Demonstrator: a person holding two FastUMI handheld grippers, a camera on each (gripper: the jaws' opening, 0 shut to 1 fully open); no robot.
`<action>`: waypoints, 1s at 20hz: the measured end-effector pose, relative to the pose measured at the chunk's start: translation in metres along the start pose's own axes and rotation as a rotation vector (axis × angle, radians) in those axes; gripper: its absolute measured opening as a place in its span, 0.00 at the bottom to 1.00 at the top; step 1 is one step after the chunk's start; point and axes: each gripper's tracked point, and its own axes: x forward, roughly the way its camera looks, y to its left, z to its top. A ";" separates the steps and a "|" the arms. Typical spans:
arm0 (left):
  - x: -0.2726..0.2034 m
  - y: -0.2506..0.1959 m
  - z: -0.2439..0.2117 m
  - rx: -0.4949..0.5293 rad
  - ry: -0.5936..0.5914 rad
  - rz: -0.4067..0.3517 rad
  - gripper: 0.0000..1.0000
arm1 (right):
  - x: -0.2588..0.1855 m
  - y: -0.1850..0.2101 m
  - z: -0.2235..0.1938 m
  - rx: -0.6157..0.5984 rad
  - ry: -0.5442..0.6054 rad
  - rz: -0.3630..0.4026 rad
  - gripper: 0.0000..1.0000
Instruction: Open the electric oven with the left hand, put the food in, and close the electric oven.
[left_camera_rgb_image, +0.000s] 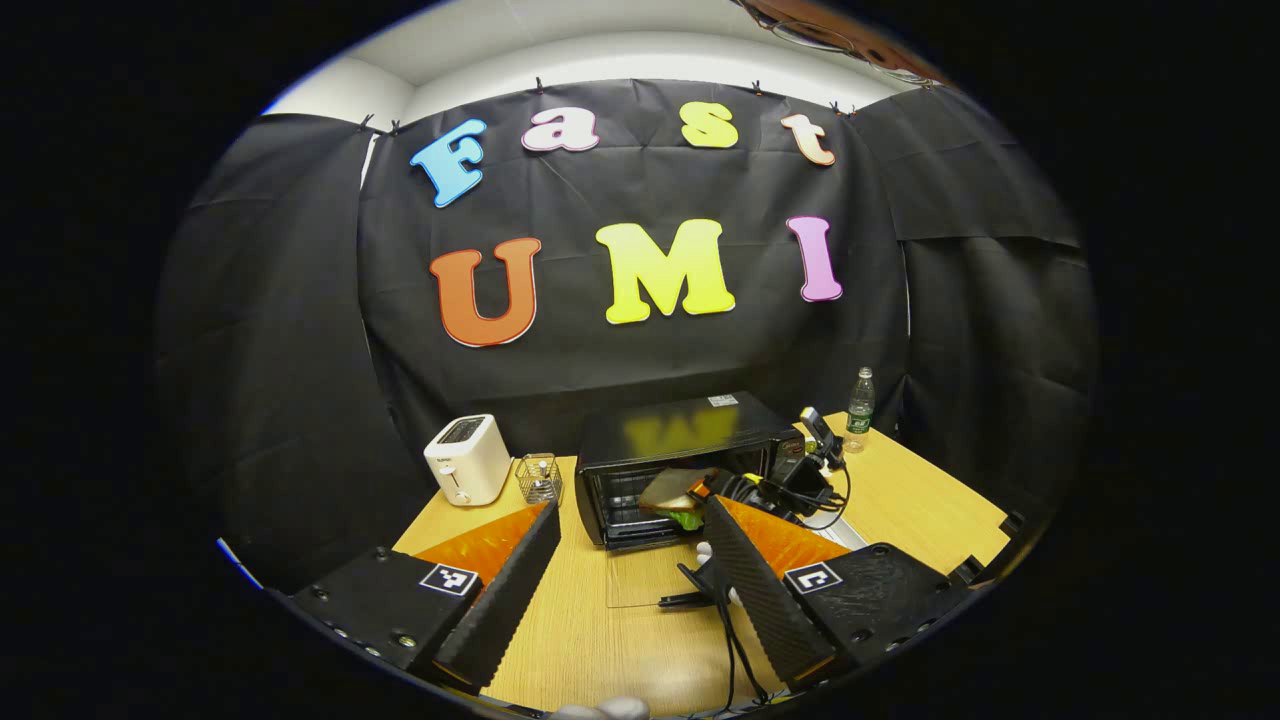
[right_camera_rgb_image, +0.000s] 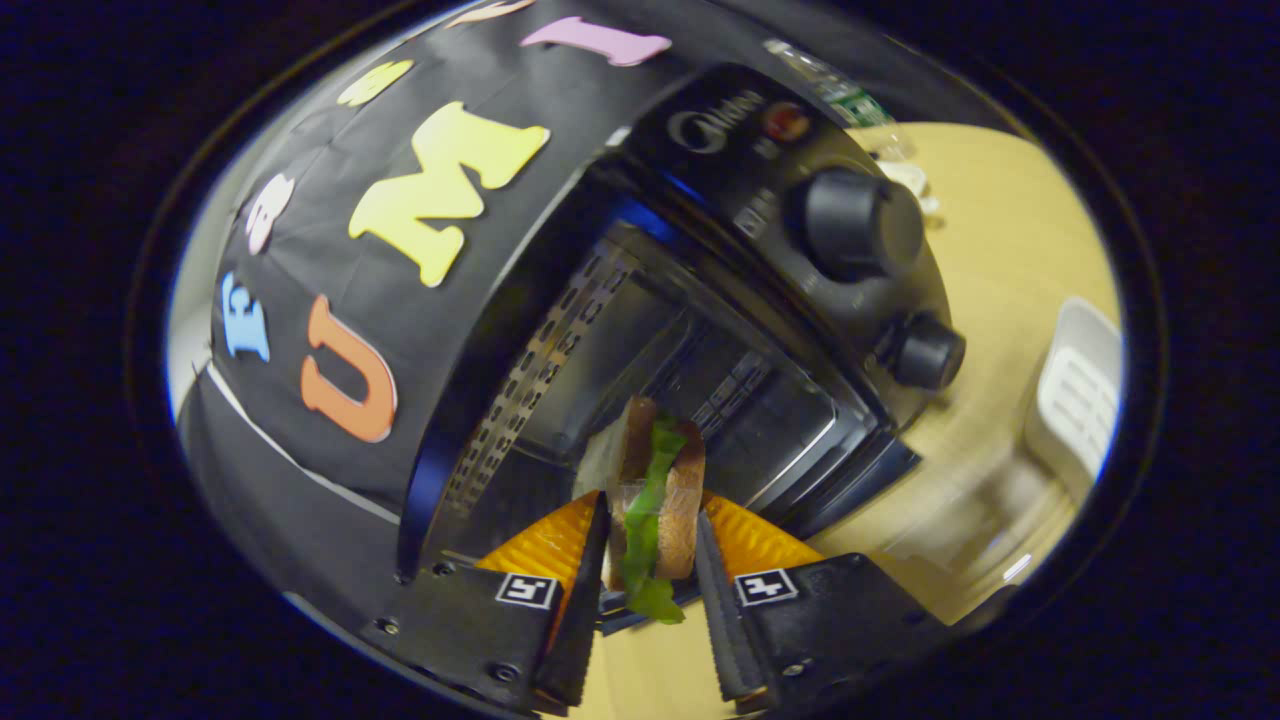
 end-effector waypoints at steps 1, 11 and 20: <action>0.001 0.001 -0.001 -0.003 -0.002 0.001 0.95 | -0.001 -0.005 0.003 -0.087 -0.006 -0.039 0.55; 0.002 0.000 -0.001 -0.018 -0.022 0.014 0.95 | -0.035 -0.013 0.029 -0.342 -0.035 -0.079 0.93; 0.004 -0.005 -0.020 -0.006 -0.036 0.044 0.95 | -0.146 -0.010 0.108 -0.544 -0.143 -0.046 0.93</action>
